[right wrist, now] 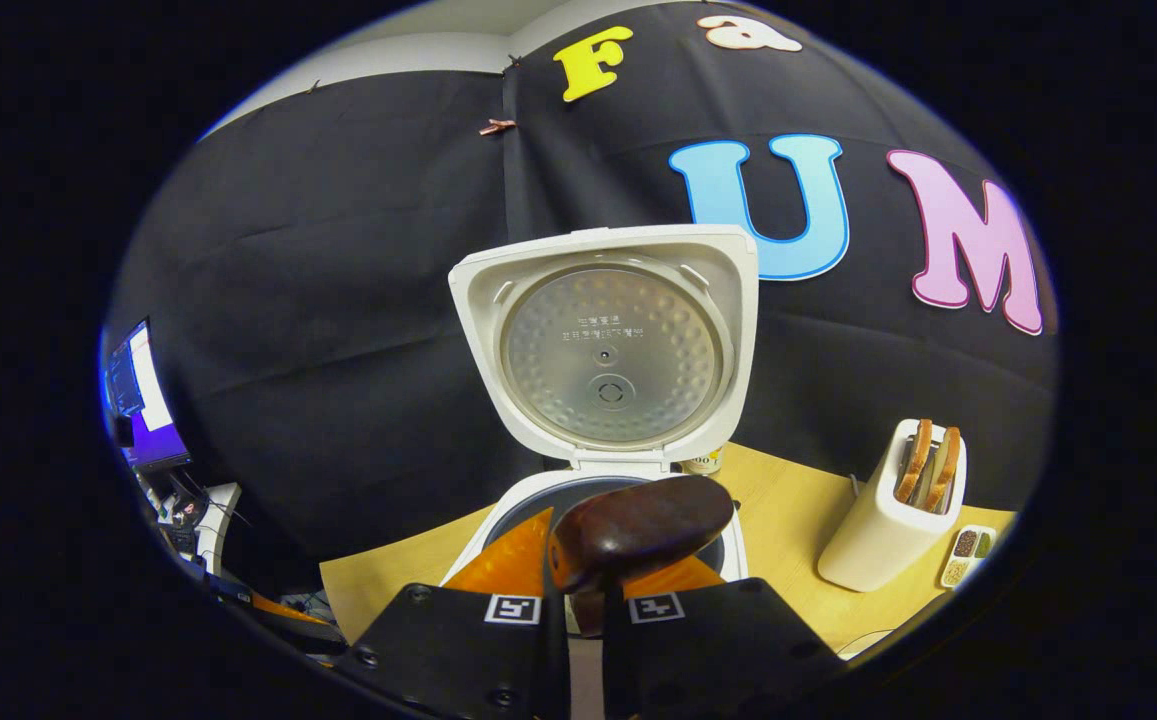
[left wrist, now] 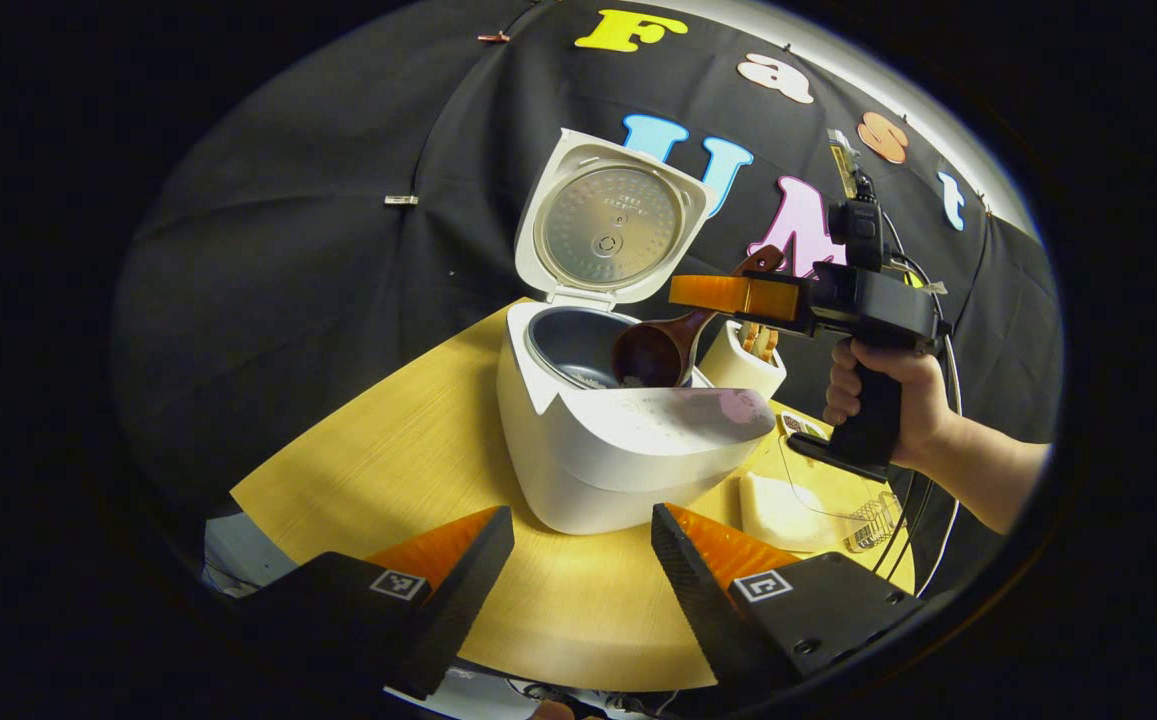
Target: Close the left gripper, press the button to open the rice cooker; take a wooden spoon from the chopstick holder with the right hand, scoop a spoonful of rice and pour it into the rice cooker, then put the wooden spoon back into the chopstick holder.
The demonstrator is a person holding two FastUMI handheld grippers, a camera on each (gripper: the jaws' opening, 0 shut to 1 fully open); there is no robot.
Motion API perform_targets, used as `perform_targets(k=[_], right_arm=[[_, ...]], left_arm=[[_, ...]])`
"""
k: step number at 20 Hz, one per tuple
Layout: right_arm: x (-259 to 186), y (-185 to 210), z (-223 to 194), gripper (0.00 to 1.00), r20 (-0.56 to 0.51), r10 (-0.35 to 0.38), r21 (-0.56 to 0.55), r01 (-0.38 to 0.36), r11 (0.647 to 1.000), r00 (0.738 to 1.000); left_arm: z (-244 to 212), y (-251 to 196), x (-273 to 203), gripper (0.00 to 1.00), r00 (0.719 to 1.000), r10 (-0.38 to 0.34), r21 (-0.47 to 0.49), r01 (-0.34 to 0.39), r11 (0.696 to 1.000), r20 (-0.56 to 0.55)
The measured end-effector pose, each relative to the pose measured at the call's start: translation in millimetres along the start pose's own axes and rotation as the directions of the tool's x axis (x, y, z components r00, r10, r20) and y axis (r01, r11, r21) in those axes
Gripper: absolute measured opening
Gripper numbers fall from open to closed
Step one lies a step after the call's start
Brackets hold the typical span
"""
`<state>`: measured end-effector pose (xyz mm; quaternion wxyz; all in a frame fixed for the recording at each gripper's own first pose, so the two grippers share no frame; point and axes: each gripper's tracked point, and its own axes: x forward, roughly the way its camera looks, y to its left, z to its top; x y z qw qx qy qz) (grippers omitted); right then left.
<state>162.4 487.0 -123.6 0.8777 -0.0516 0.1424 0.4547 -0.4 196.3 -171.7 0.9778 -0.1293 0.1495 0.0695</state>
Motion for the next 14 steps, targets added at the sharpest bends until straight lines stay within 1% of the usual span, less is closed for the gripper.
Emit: perform_targets(k=[2,3,5,8,11,14], right_arm=[[0,15,0,0.17,0.0,0.054,-0.044,-0.054,0.998,0.999],[2,20,-3,0.17,-0.007,0.066,-0.077,-0.066,0.995,0.998],[3,27,-9,0.17,-0.025,0.075,-0.128,-0.078,0.989,0.997],[8,37,-16,0.17,-0.044,0.094,-0.156,-0.1,0.983,0.995],[8,25,-16,0.17,-0.048,0.041,-0.164,-0.048,0.985,0.998],[-3,3,4,0.17,-0.003,-0.021,-0.117,0.021,0.993,1.0]], left_arm=[[-1,-5,-2,0.96,1.0,0.0,-0.01,0.0,1.0,0.007],[-1,-7,-3,0.96,1.0,0.002,-0.012,-0.001,1.0,0.01],[-3,-9,-4,0.96,1.0,0.006,-0.015,-0.005,1.0,0.014],[-9,-8,-6,0.96,1.0,0.008,-0.022,-0.008,1.0,0.01],[-11,-3,-6,0.96,1.0,0.019,-0.037,-0.018,0.999,0.012],[-5,-4,-8,0.97,0.999,0.024,-0.049,-0.023,0.999,0.027]])
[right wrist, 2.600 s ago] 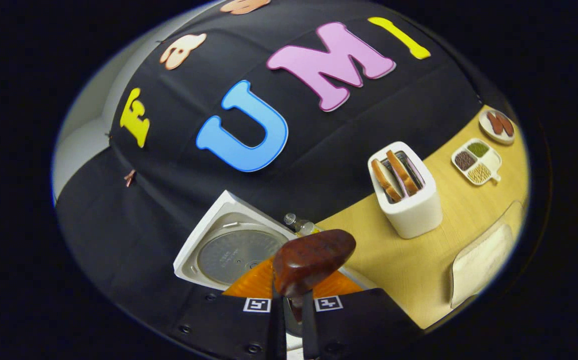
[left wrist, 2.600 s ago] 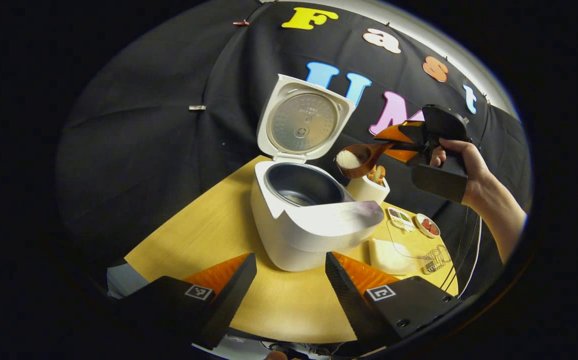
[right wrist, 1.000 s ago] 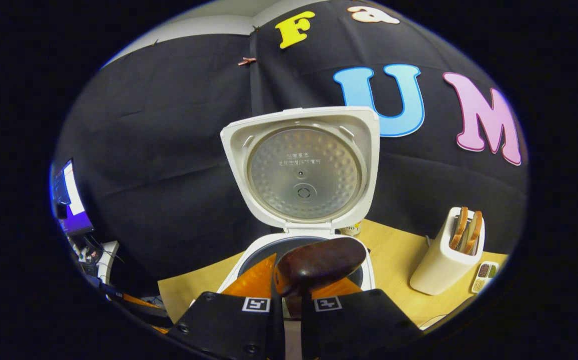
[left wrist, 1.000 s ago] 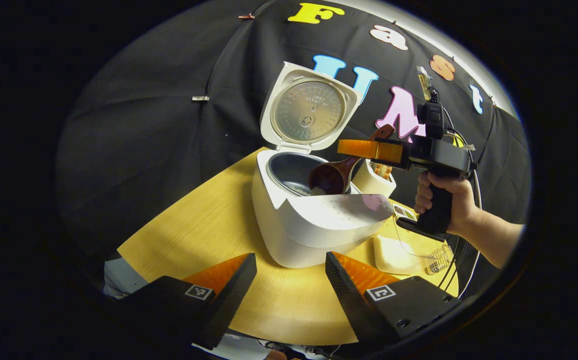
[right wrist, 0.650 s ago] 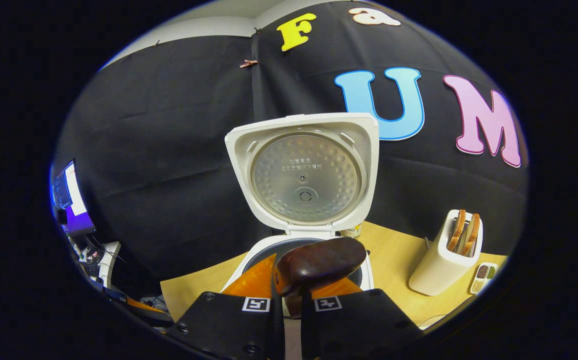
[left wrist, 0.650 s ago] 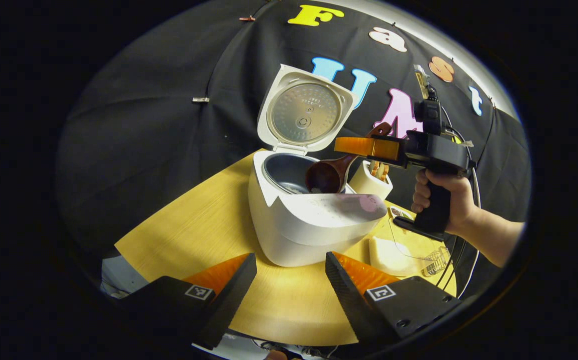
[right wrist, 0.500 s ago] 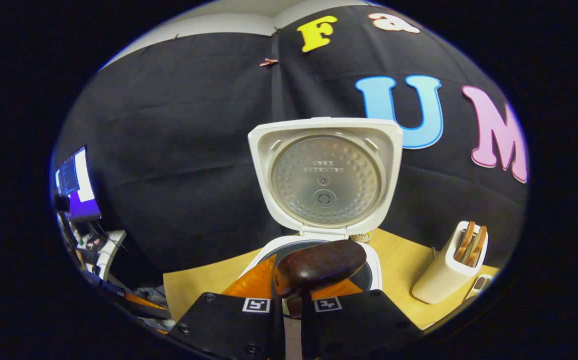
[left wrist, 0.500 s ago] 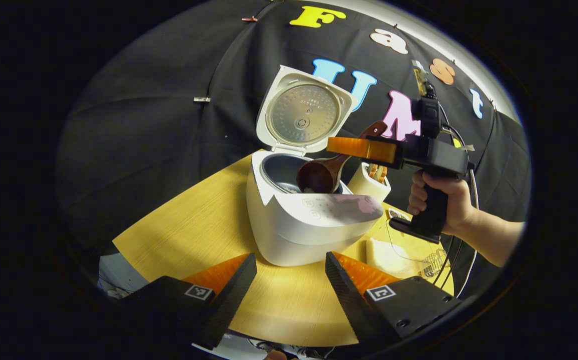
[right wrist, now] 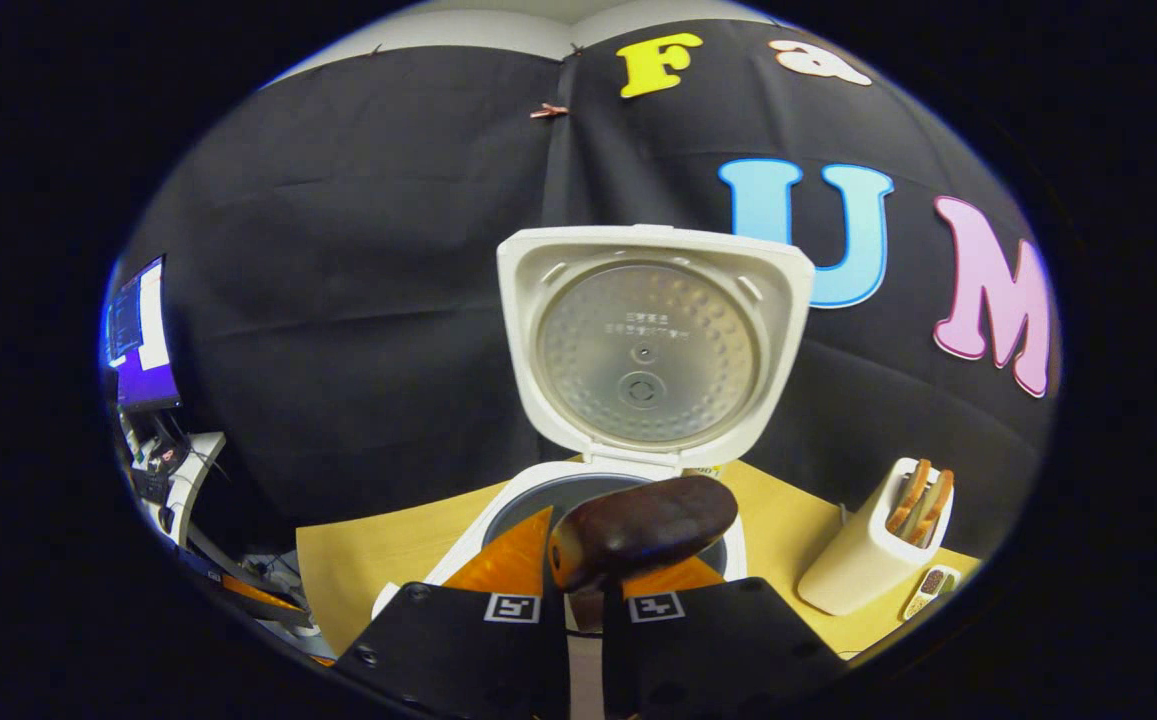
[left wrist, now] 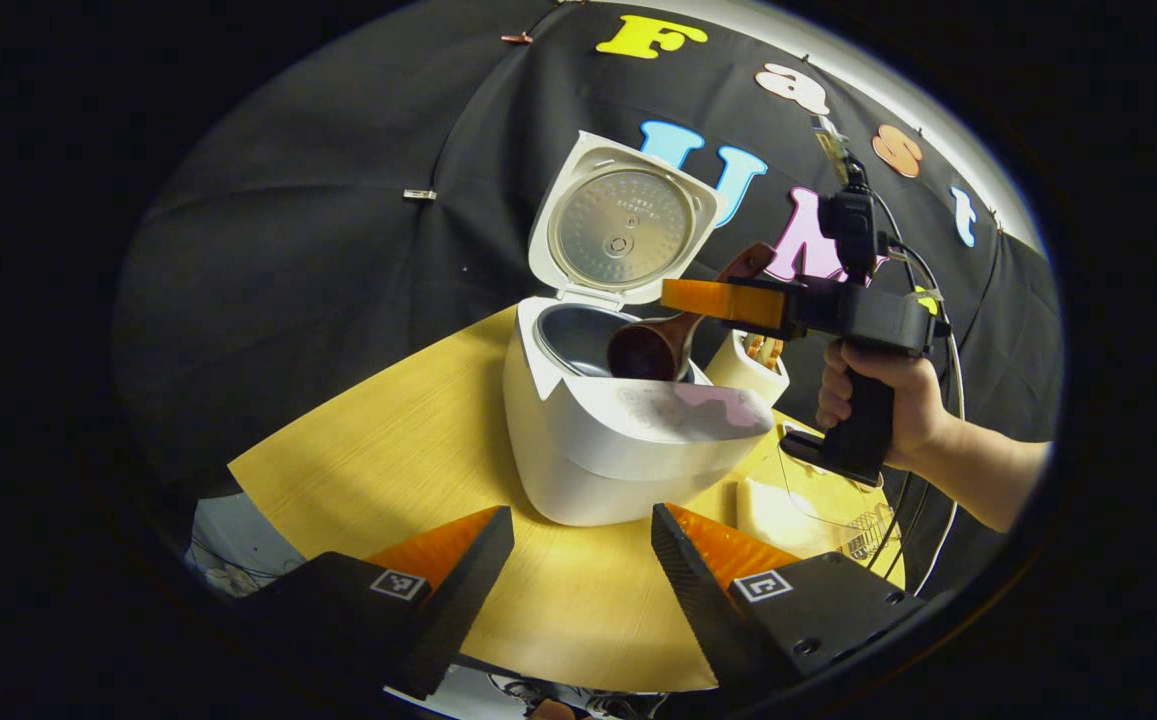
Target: Close the left gripper, press the button to open the rice cooker; take a wooden spoon from the chopstick holder with the right hand, scoop a spoonful of rice and pour it into the rice cooker, then put the wooden spoon back into the chopstick holder.
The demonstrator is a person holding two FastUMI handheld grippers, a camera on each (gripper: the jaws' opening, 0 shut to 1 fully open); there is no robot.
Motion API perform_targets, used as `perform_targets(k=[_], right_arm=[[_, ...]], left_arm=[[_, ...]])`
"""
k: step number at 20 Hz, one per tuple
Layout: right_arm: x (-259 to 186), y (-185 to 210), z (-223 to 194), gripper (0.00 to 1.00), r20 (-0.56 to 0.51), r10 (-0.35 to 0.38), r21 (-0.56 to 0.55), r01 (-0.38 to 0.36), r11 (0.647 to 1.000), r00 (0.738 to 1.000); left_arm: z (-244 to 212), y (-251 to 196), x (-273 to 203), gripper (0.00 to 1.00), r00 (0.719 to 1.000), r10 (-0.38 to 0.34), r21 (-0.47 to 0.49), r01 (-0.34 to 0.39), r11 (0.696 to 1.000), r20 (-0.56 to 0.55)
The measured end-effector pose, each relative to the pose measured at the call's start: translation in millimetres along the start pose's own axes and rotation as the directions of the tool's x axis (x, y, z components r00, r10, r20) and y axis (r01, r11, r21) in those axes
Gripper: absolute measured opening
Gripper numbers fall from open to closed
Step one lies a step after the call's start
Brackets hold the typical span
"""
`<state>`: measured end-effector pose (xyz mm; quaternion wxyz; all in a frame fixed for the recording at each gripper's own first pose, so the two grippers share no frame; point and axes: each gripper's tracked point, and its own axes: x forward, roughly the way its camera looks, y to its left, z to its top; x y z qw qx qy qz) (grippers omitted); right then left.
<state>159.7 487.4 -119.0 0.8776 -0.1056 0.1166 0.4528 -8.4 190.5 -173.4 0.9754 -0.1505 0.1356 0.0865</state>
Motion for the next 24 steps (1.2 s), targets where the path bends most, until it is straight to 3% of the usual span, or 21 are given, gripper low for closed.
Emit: perform_targets(k=[7,12,19,21,22,24], right_arm=[[-73,-79,44,0.17,0.101,-0.149,0.126,0.135,0.983,0.984],[-146,-157,48,0.17,0.128,-0.285,0.218,0.253,0.943,0.95],[-265,-263,12,0.17,0.091,-0.49,0.337,0.436,0.835,0.867],[-296,-289,-4,0.12,0.071,-0.545,0.363,0.487,0.794,0.836],[-310,-302,-13,0.17,0.058,-0.569,0.383,0.508,0.772,0.82],[-338,-327,-32,0.17,0.03,-0.619,0.419,0.553,0.721,0.785]], left_arm=[[17,-40,8,0.96,0.999,-0.042,0.054,0.041,0.998,0.018],[23,-87,12,0.96,0.995,-0.1,0.106,0.097,0.99,0.019],[16,-136,12,0.96,0.992,-0.13,0.166,0.128,0.978,0.0],[16,-147,11,0.96,0.991,-0.131,0.175,0.129,0.976,0.0],[16,-152,12,0.96,0.992,-0.129,0.18,0.127,0.976,0.002],[20,-158,13,0.96,0.993,-0.121,0.186,0.117,0.976,0.012]])
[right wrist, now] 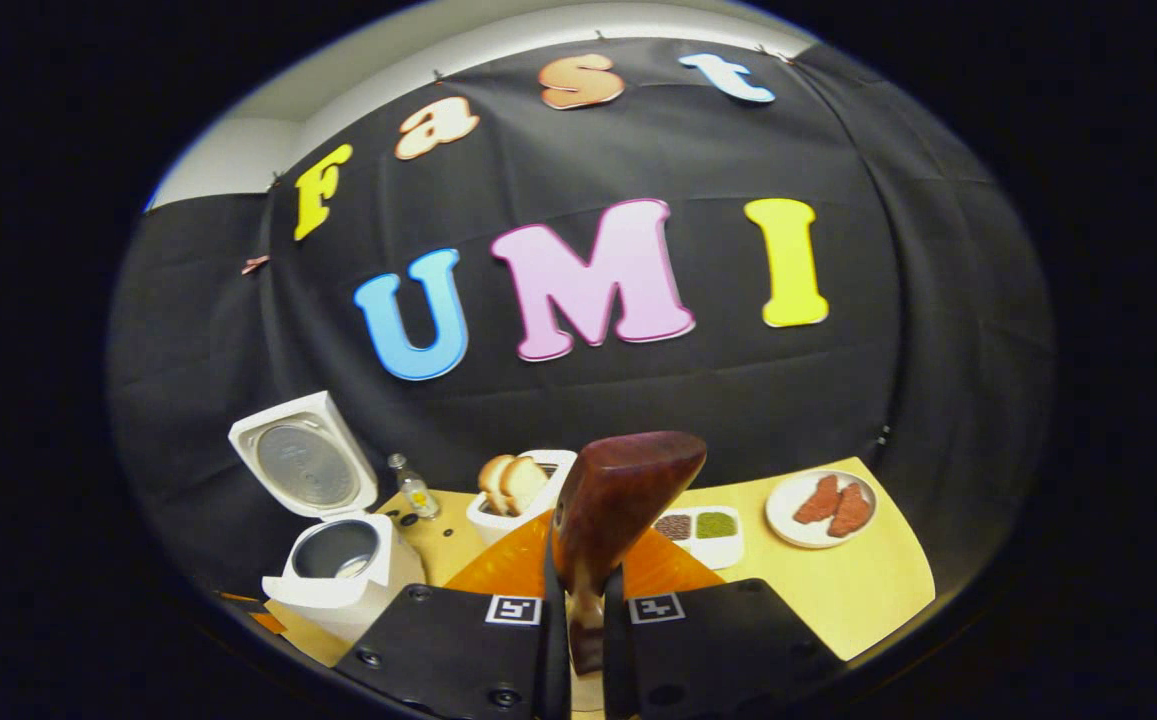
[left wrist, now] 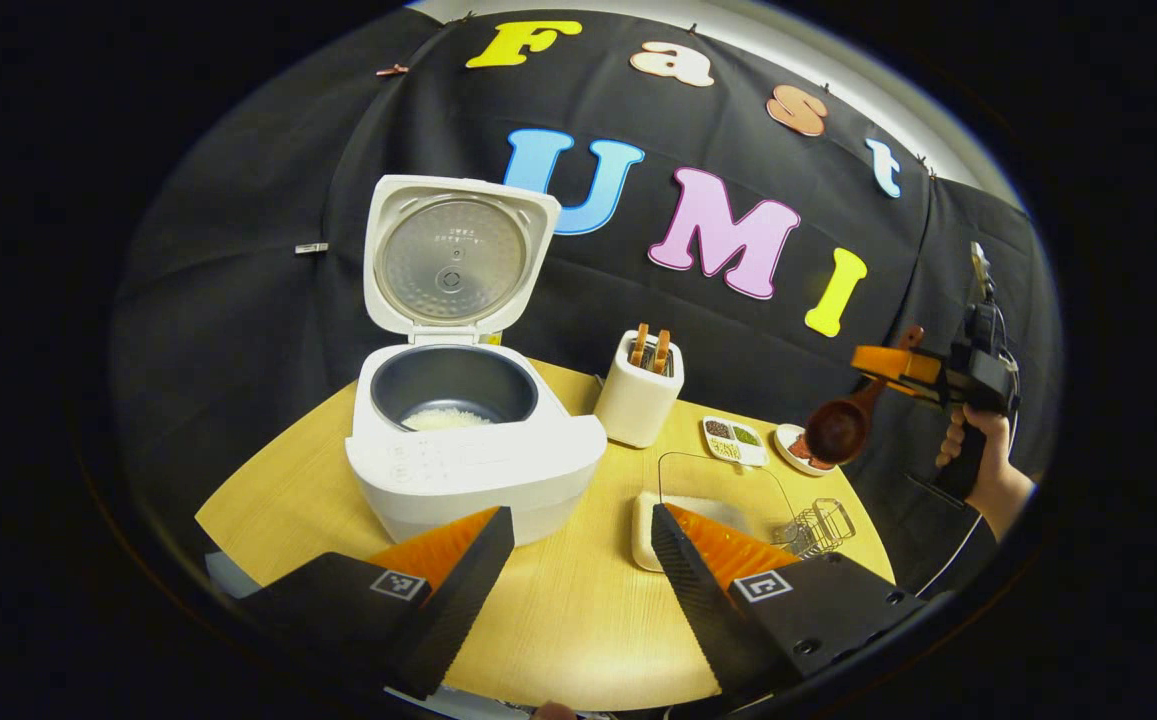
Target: Close the left gripper, press the button to open the rice cooker; take a wooden spoon from the chopstick holder with the right hand, scoop a spoonful of rice and pour it into the rice cooker, then put the wooden spoon back into the chopstick holder.
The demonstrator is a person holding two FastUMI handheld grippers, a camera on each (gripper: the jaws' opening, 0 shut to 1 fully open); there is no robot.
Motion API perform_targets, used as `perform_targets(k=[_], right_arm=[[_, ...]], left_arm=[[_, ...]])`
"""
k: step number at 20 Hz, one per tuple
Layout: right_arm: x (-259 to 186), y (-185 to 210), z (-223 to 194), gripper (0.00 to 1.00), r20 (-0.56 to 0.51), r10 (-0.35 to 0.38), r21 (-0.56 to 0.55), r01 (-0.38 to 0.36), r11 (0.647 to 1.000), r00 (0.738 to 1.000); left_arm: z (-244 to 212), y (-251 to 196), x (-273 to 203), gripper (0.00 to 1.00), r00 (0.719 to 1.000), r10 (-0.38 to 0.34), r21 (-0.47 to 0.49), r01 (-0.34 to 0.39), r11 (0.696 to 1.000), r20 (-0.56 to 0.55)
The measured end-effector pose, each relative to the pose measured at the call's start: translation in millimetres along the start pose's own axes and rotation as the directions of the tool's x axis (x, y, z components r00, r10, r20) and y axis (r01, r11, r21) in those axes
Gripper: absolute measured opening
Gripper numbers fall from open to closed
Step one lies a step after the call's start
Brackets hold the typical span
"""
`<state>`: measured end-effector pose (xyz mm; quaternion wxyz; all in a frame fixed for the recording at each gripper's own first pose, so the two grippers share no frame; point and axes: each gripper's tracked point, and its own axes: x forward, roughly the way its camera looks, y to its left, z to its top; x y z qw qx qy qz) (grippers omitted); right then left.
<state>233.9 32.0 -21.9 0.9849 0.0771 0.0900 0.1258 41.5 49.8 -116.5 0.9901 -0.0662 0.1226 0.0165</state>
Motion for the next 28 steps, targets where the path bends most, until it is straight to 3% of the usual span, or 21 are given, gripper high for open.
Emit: perform_targets(k=[5,11,15,23,27,28], right_arm=[[-16,-90,-27,0.17,-0.036,-0.147,0.067,0.149,0.987,0.989],[-22,-153,-89,0.17,-0.139,-0.239,0.201,0.264,0.943,0.961],[-19,-177,-131,0.17,-0.21,-0.276,0.235,0.322,0.917,0.938],[-12,-183,-162,0.18,-0.26,-0.287,0.307,0.36,0.881,0.922],[-20,-181,-157,0.28,-0.245,-0.303,0.285,0.367,0.885,0.921],[-26,-180,-154,0.52,-0.237,-0.307,0.268,0.366,0.891,0.922]], left_arm=[[16,-10,8,0.96,0.999,0.03,-0.01,-0.03,1.0,0.016],[29,-15,16,0.96,0.995,0.096,0.041,-0.097,0.994,0.028],[33,-23,17,0.96,0.992,0.121,0.047,-0.123,0.991,0.038],[40,-19,9,0.96,0.987,0.156,0.009,-0.157,0.988,0.048],[51,-10,3,0.95,0.983,0.17,0.01,-0.171,0.985,0.068],[55,-10,2,0.95,0.983,0.169,0.002,-0.17,0.985,0.077]])
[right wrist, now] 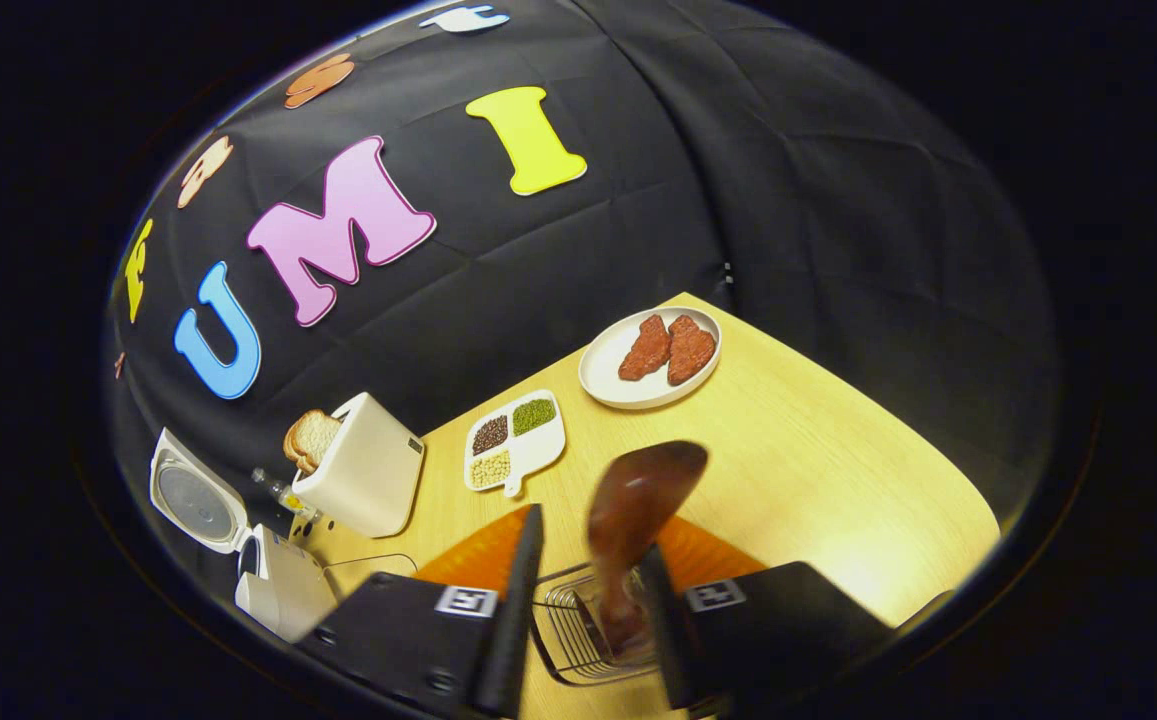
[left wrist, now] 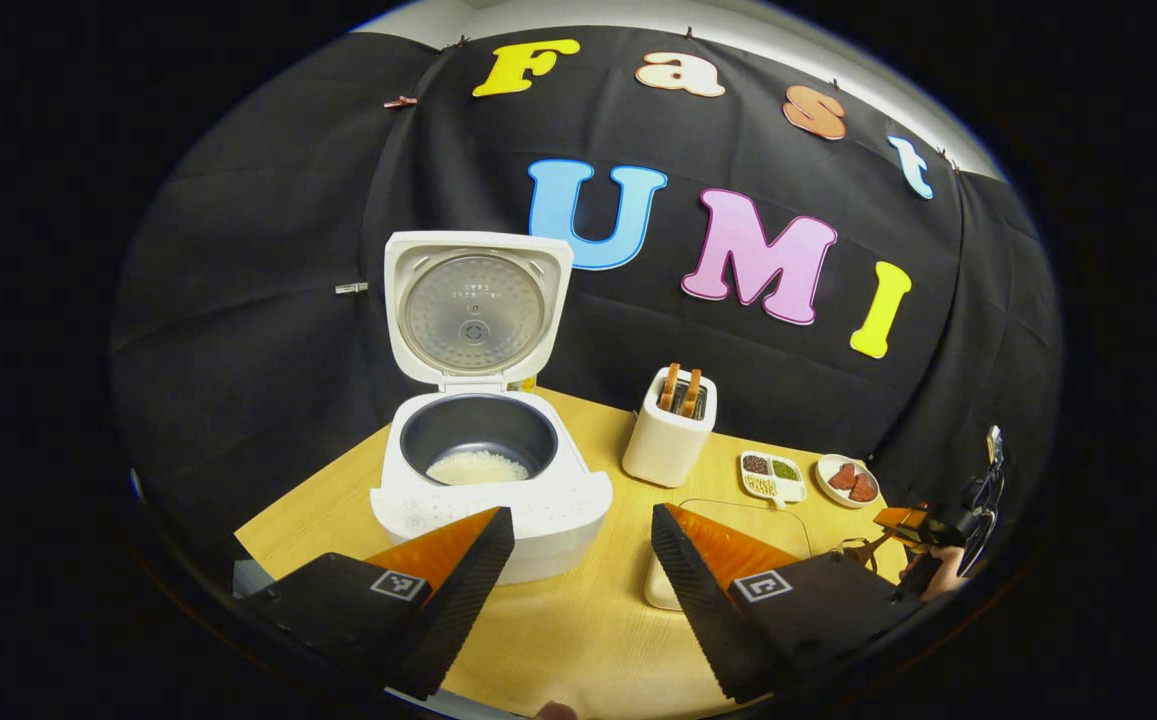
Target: Close the left gripper, press the button to open the rice cooker; take a wooden spoon from the chopstick holder with the right hand, scoop a spoonful of rice and pour it into the rice cooker, then put the wooden spoon back into the chopstick holder.
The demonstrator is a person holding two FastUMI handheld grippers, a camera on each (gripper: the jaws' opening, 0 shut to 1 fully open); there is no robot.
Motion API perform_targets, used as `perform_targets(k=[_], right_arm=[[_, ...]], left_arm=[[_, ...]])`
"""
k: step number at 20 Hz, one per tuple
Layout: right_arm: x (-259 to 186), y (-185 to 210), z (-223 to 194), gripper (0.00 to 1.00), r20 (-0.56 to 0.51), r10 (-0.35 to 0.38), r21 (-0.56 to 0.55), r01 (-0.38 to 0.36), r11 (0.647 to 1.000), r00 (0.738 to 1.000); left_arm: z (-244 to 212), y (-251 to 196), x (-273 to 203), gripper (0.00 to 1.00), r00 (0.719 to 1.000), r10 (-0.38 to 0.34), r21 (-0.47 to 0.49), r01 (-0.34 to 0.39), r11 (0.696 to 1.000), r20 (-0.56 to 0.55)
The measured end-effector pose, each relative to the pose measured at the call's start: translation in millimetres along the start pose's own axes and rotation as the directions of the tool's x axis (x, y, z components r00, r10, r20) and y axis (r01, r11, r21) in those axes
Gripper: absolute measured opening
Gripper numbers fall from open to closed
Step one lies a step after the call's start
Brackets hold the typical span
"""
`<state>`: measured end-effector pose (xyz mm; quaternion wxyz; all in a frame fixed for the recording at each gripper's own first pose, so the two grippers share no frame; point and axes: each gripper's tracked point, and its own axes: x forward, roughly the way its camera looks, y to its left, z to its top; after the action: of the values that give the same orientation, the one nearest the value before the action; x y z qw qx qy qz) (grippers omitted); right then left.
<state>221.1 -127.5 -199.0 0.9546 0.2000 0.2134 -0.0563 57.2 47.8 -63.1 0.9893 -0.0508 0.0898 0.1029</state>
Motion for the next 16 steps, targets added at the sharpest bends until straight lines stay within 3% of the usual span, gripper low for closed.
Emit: perform_targets(k=[2,9,16], right_arm=[[-13,-3,2,1.0,0.022,-0.014,-0.051,0.015,0.999,1.0],[-90,-13,30,0.98,0.155,-0.053,-0.214,0.086,0.973,0.987],[-129,3,48,0.98,0.238,-0.06,-0.253,0.122,0.96,0.969]], left_arm=[[17,2,0,0.96,0.999,-0.002,-0.02,0.003,1.0,0.04],[120,17,7,0.95,0.977,0.01,0.101,-0.032,0.994,0.212],[219,36,31,0.95,0.954,0.028,0.148,-0.075,0.986,0.297]])
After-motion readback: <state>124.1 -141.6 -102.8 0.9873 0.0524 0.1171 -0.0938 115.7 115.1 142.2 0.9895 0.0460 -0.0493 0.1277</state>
